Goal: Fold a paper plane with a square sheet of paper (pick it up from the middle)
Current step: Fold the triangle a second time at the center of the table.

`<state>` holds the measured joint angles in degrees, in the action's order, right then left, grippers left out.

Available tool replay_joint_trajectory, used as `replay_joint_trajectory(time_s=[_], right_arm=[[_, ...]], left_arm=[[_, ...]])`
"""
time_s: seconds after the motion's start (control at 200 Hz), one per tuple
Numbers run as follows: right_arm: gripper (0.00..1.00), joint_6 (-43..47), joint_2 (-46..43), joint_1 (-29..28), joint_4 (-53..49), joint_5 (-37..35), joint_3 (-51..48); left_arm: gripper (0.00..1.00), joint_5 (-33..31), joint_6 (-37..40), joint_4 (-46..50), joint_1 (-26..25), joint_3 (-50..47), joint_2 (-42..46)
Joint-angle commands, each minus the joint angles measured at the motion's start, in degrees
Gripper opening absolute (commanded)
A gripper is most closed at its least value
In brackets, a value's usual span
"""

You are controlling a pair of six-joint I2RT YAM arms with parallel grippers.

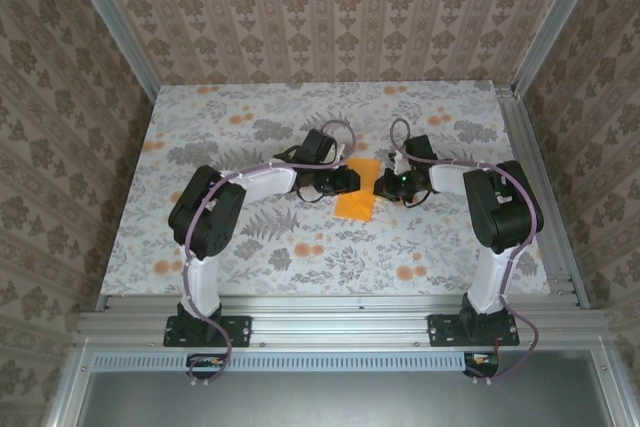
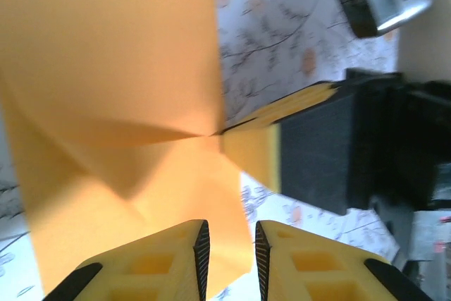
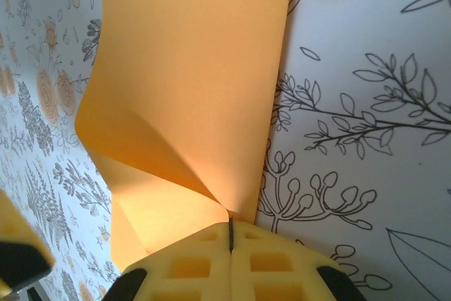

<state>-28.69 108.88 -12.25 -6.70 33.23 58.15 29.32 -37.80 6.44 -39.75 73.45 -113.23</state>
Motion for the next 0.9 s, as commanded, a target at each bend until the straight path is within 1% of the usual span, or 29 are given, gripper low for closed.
replay_joint_trajectory(time_s=[0.0,0.115,0.27,0.595,0.895], right_arm=[[0.01,0.8,1.1,0.0,-1.9,-0.7,1.4],[0.01,0.9,0.6,-0.2,-2.1,-0.8,1.6],[0.01,1.6,0.0,-0.6,-2.9,-1.2,2.3],[0.01,3.6,0.9,-1.3,-4.8,-2.3,4.0],[0.01,4.9,2.2,-1.8,-6.4,-2.9,6.1]], left_arm=[[0.27,-2.1,3.3,2.7,0.0,-0.4,-0.6],[0.27,-1.8,4.5,3.3,-0.5,0.7,-2.0],[0.26,-3.0,7.2,5.5,-1.1,1.3,-3.4],[0.26,-4.1,10.8,7.5,-1.4,0.4,-3.4],[0.25,-3.4,13.3,8.8,-1.4,0.3,-3.9]])
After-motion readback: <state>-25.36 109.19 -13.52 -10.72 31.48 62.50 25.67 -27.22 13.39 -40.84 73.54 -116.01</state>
